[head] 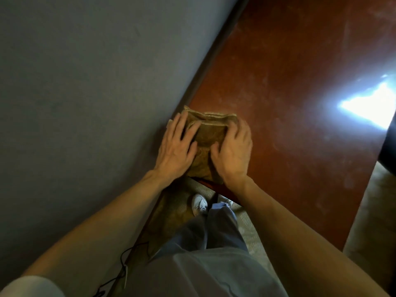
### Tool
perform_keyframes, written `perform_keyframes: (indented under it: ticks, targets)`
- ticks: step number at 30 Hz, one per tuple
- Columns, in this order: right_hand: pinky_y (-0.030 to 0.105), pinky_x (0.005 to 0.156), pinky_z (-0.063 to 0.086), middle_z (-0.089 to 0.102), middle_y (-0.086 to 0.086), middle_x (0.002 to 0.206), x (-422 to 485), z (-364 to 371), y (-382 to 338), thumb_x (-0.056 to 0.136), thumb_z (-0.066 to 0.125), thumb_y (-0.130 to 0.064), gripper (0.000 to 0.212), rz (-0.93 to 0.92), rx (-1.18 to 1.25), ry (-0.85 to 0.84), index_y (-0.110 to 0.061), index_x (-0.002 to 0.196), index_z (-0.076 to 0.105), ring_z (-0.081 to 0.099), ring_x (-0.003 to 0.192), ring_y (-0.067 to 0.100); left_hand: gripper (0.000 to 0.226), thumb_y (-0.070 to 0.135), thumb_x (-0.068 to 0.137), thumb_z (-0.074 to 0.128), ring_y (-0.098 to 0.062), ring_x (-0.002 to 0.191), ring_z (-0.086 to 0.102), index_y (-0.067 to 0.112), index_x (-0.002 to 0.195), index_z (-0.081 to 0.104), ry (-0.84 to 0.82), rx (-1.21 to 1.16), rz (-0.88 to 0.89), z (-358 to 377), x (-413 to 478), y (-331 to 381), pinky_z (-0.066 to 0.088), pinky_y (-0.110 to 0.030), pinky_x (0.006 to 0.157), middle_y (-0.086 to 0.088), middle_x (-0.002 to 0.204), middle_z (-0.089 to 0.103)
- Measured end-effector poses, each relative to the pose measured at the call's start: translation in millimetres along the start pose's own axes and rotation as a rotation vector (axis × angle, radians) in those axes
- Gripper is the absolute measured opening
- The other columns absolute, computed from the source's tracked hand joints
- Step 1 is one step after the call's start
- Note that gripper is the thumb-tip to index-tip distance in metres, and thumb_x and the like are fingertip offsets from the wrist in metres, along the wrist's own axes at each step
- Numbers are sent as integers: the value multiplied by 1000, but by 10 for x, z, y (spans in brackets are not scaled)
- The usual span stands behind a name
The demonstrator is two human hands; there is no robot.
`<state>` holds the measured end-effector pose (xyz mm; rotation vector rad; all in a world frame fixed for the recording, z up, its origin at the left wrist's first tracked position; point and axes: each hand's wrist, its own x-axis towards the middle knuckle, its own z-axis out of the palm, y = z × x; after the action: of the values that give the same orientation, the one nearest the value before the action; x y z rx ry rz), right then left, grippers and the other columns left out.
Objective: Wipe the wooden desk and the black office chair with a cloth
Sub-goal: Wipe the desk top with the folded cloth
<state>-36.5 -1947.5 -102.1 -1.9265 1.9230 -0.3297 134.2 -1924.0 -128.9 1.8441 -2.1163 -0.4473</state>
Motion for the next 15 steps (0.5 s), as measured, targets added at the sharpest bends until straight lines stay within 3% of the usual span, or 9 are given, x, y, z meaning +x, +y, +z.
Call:
perform_keyframes:
  ticks: [4,8,10,13,15]
  targets:
    - [52,128,13,22,20,167,61,284,-84,102,49,-22,58,-231,-13,-74,-6,156,34,13,157,33,52,21,104,40,-30,159,12,12,156,43,-10,-109,-59,92,69,52,22,-52,126,-17,169,22]
    - [49,128,-6,-6,12,172,76,601,-58,106,39,-41,75,-278,-180,-212,-11,164,2,-13,158,27,56,38,105,36,-25,159,17,14,156,43,149,-237,-58,133,300,94,19,-56,125,-11,168,29]
    - [48,127,-11,-13,12,171,30,715,-14,103,33,-51,82,-290,-222,-223,-12,164,-7,-19,156,27,59,46,105,33,-23,160,11,18,157,42,88,-227,-24,181,421,57,13,-52,128,-9,169,25]
    - [49,128,-5,-5,13,172,-7,797,23,102,34,-54,82,-291,-207,-192,-12,164,1,-12,158,28,66,55,104,25,-25,160,3,19,159,39,-81,-124,-7,325,410,-27,7,-51,129,-11,172,16]
    - [47,128,-6,-1,12,172,-3,804,50,102,35,-55,82,-286,-193,-170,-13,165,4,-9,158,27,68,57,105,22,-26,160,1,21,161,33,-75,-100,-14,404,352,-60,7,-52,129,-10,172,12]
